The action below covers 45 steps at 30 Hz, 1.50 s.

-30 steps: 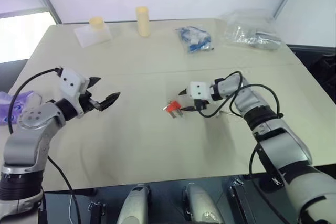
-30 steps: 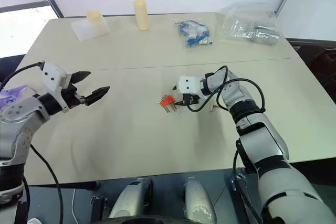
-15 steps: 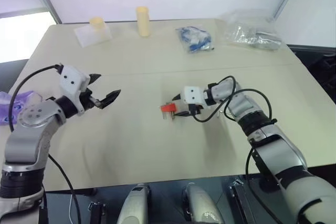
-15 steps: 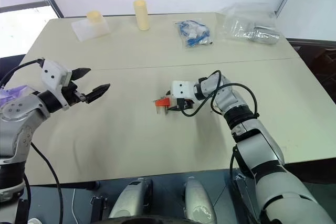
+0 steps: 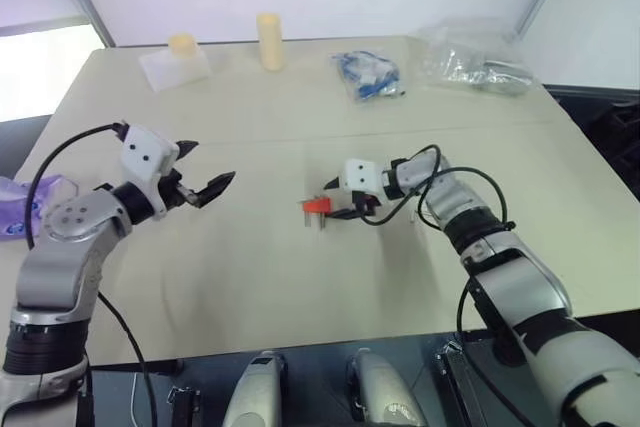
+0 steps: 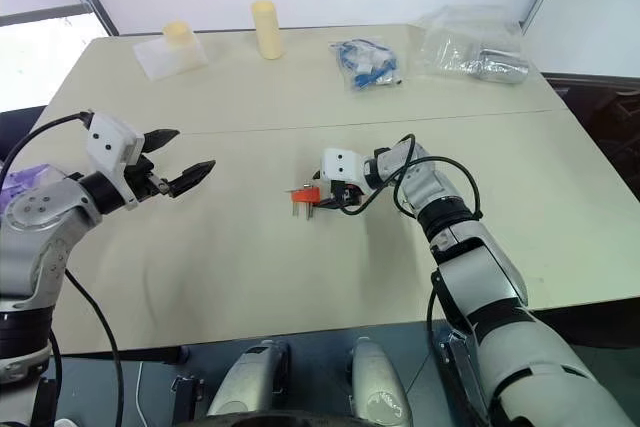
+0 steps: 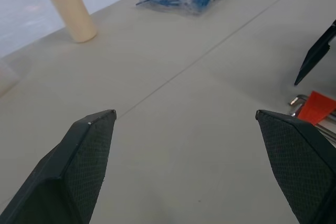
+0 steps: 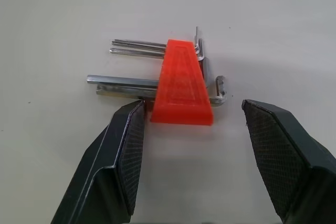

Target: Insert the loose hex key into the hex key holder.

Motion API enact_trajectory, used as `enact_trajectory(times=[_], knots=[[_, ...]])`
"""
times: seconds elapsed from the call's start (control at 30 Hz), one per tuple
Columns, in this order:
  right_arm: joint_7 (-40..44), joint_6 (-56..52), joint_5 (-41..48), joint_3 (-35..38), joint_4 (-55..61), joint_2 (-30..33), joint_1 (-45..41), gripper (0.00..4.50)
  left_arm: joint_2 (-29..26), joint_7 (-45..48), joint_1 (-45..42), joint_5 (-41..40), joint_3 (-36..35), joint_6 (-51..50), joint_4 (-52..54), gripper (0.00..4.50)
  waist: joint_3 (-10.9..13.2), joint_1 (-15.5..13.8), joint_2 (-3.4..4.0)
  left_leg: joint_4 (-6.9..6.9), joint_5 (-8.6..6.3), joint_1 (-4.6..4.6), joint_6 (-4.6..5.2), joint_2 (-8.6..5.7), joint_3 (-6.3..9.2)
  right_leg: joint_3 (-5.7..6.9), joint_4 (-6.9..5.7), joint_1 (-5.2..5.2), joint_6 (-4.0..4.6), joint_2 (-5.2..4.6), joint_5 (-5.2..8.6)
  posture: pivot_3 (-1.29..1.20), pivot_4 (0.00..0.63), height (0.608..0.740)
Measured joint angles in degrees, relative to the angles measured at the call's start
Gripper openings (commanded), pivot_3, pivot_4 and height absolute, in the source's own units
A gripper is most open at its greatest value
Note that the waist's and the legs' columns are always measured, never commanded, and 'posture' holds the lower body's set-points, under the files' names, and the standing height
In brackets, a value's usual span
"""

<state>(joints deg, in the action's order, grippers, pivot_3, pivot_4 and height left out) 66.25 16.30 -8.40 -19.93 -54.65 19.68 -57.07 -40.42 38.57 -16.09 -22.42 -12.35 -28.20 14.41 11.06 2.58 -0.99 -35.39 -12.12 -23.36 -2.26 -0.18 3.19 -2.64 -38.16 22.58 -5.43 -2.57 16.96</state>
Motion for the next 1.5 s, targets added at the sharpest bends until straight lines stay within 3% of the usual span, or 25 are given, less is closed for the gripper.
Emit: enact_trajectory(times=[0.2, 0.3, 0.37, 0.4, 0.77, 1.03, 1.2, 1.5], knots=[[-0.24, 1.27, -0.20, 0.26, -4.00, -0.70, -1.55, 3.02, 0.01, -0.41, 0.02, 0.52, -0.01, 0.29, 0.00, 4.48, -0.02, -0.02, 0.01, 0.00, 0.01, 0.07, -0.02, 0.00, 0.02, 0.01, -0.01, -0.08, 0.00, 0.00, 0.00, 0.00, 0.150, 0.740], [-0.13, 1.82, -0.36, 0.20, -4.81, -0.72, -1.58, 2.15, 0.01, -0.66, 0.08, 0.54, -0.04, 0.37, 0.01, 4.50, -0.04, -0.02, 0.00, 0.00, 0.01, 0.11, -0.02, -0.01, 0.03, 0.01, -0.01, -0.15, 0.00, 0.00, 0.00, 0.00, 0.150, 0.740], [-0.02, 2.25, -0.40, 0.17, -5.24, -0.80, -1.57, 1.20, 0.01, -0.95, 0.08, 0.55, -0.05, 0.42, 0.01, 4.50, -0.04, -0.06, 0.00, 0.00, 0.02, 0.14, -0.04, -0.01, 0.04, 0.01, -0.01, -0.18, 0.00, 0.00, 0.00, 0.00, 0.150, 0.740], [-0.04, 2.39, -0.47, 0.17, -5.35, -0.80, -1.57, 1.07, 0.01, -1.07, 0.08, 0.56, -0.05, 0.48, 0.01, 4.50, -0.04, -0.07, 0.00, -0.01, 0.03, 0.16, -0.05, -0.01, 0.05, 0.02, -0.01, -0.20, 0.01, 0.00, -0.01, 0.00, 0.150, 0.740], [-2.54, 5.47, -1.72, 0.06, -3.23, -0.29, -0.24, 1.07, 0.01, -1.39, -1.13, 1.08, 0.18, 1.70, -0.99, 4.50, -0.04, -0.05, 0.01, 0.00, 0.03, 0.16, -0.05, -0.02, 0.06, 0.03, -0.01, -0.19, 0.01, 0.00, -0.01, 0.00, 0.150, 0.740], [-24.49, 13.64, -11.27, 1.06, 13.54, 7.01, 7.56, 1.07, 2.69, 0.84, -5.21, -0.46, 2.10, 1.85, -5.92, 4.50, -0.02, -0.50, 0.02, 0.04, 0.05, -0.11, -0.08, -0.07, 0.04, 0.02, 0.02, 0.10, 0.00, -0.04, 0.00, 0.00, 0.150, 0.740], [-41.22, 21.10, -22.93, 2.57, 31.37, 11.54, 13.69, 1.07, 6.20, 6.79, -14.01, -6.26, 2.96, -4.13, -15.59, 4.50, -0.01, -0.36, 0.00, 0.09, 0.08, -0.19, -0.12, -0.07, 0.02, 0.02, -0.01, 0.20, -0.01, 0.05, 0.00, 0.00, 0.150, 0.740], [-54.81, 21.94, -33.70, 2.84, 43.23, 11.72, 15.00, 1.07, 7.15, 18.53, -28.61, -14.91, 5.95, -17.08, -23.47, 4.50, -0.01, -0.10, -0.01, 0.08, 0.10, -0.17, -0.14, -0.09, 0.01, 0.01, -0.03, 0.18, -0.01, 0.09, 0.00, 0.00, 0.150, 0.740]])
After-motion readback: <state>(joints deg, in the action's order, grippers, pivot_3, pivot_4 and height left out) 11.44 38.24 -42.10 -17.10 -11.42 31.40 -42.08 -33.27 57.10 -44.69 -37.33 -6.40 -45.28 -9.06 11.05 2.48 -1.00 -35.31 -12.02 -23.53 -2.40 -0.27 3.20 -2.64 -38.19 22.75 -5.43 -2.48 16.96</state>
